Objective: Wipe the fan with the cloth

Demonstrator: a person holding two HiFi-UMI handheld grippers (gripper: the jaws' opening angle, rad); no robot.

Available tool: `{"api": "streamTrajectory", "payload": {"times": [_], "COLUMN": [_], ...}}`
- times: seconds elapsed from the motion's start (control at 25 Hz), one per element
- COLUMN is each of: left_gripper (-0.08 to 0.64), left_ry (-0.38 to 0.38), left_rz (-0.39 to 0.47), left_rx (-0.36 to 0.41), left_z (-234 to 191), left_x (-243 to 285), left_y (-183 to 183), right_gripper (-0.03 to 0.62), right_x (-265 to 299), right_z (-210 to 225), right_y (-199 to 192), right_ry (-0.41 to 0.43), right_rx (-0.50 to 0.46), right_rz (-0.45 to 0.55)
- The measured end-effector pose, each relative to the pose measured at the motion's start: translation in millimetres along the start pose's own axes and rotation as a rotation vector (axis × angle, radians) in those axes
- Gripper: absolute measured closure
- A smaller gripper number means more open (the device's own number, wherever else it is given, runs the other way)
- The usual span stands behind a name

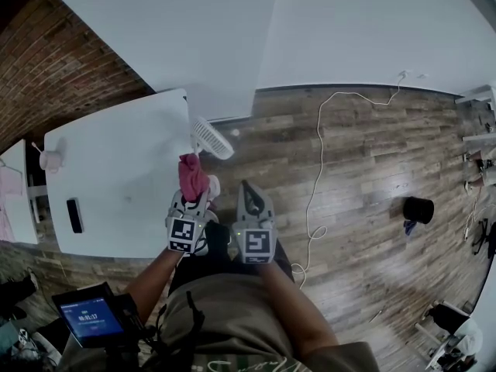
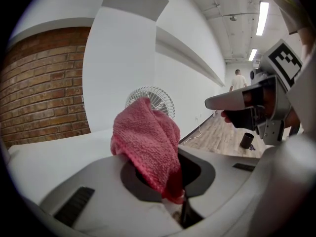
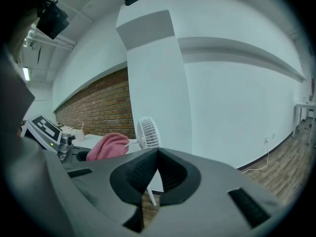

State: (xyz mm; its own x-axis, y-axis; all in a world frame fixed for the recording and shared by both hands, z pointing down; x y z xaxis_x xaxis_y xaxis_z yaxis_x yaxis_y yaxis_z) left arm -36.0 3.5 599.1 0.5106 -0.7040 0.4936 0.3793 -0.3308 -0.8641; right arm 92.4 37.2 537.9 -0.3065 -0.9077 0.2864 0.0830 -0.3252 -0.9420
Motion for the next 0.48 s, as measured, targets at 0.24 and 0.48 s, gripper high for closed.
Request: {"api": "streamTrajectory", "payload": {"times": [0.24, 0.48], "left_gripper": [0.505, 0.505], "left_ry": [-0.003, 0.0], "left_rz": [0.006, 0.03], "left_rx": [-0.001, 0.024], "left_z": [-2.1, -0.2], "left_x": [0.8, 0.4], "left_y": [-1.5, -0.7], "right_gripper": [0.592, 0.592], "right_x": [-0.3, -4.4], "right_z": [-3.4, 0.9], "right_y": [1.6, -3.0], "right_ry": [0.001, -0.013], "right_rx": [-0.006, -0.022], "right_rz": [-0.006, -0.007]}}
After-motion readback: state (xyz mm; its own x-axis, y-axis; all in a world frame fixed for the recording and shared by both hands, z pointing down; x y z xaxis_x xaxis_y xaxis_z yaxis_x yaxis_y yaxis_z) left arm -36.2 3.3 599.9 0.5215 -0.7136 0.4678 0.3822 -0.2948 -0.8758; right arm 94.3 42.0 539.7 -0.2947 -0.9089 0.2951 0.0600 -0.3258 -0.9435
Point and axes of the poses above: the fingertips, and each gripper's own axes: x forward along the fingers, z to its right, y out of its top, the point moved 3 cm from there along -x, backward along the fingers, and after that the axes turned 11 degrees about y, right-handed, at the moved point
